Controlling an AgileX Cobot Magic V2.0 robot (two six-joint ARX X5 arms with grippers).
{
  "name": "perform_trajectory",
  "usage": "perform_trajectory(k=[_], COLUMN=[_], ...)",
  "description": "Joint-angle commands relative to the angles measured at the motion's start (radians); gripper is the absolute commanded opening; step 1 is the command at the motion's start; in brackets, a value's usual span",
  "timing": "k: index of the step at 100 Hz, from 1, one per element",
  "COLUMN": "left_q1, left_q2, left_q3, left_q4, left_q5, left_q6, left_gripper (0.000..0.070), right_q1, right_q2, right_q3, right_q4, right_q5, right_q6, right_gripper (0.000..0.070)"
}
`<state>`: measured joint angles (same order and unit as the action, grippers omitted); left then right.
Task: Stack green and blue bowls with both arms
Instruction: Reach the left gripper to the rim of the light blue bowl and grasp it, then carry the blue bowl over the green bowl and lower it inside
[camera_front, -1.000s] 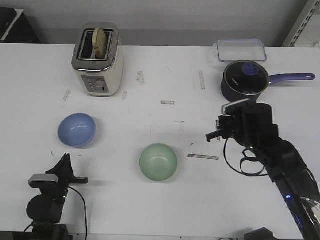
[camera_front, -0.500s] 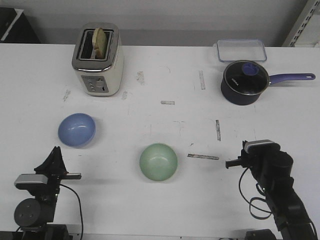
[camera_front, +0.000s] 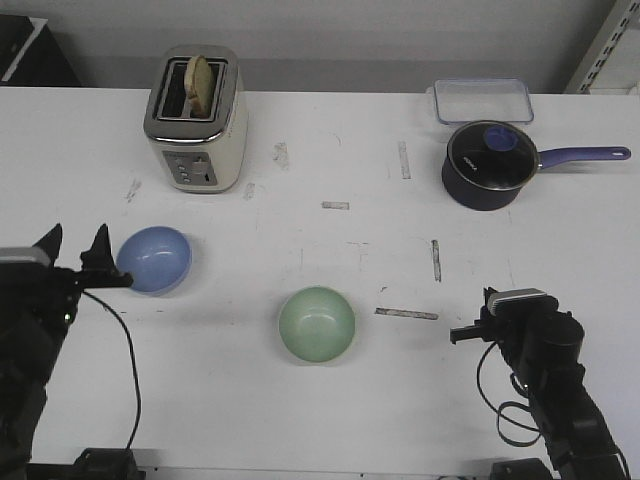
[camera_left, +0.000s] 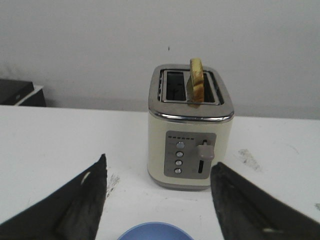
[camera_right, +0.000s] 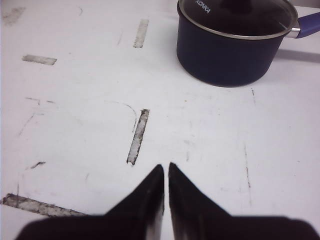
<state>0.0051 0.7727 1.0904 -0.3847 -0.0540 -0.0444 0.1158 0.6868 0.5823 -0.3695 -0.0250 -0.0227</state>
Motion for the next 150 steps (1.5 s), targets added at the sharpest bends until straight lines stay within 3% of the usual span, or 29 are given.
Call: perform_trajectory(k=[1,7,13,24,34,79,84,97,104,124,150], left_q1=[0.013,0.031,0.052,0.093,0.123,0.165,0.165,0.165,0.165,0.165,0.145], left_q2=[0.109,0.191,0.262,0.370,0.465,0.790,0.810,0.835,0.834,0.809,0.677], left_q3=[0.071,0.115,0.136,0.139,0.139,0.139,0.139,0.139,0.139,0.145,0.173], left_q4=[-0.050,-0.098,-0.129,-0.173,-0.224,-0.246,-0.246,-0.251,-0.245,-0.243,-0.248], left_q5=[-0.003,-0.003,-0.002,-0.001,-0.001,0.006,0.006,0.006,0.006,0.017,0.181], left_q6=[-0.025,-0.048,-0.054,-0.069,-0.108,-0.141,-0.141,-0.141,-0.141,-0.141,-0.141], left_gripper=[0.0501,0.0564,0.0571,0.0550,0.0474,0.0470,0.0418,0.0108,0.0003,0.0000,0.0000], right_q1=[0.000,0.000,0.000,0.000,0.000,0.000,0.000,0.000,0.000,0.000,0.000], right_q2=[0.002,0.002,0.002,0.002,0.002,0.002,0.002,0.002,0.002,0.002,0.002], right_q3=[0.011,0.011,0.011,0.011,0.011,0.011,0.011,0.011,0.011,0.011,0.011], right_q4=[0.017,0.022,0.025,0.026,0.026,0.026,0.026,0.026,0.025,0.025,0.025], right_q5=[0.000,-0.001,-0.001,0.000,-0.001,-0.001,0.000,-0.001,-0.001,-0.001,0.000], right_q6=[-0.008,-0.008,-0.008,-0.008,-0.009,-0.009,-0.009,-0.009,-0.009,-0.009,-0.009], right_gripper=[0.0004,0.0004,0.0004,0.0004,0.0004,0.0004,0.0004,0.0004,0.0004,0.0004,0.0004])
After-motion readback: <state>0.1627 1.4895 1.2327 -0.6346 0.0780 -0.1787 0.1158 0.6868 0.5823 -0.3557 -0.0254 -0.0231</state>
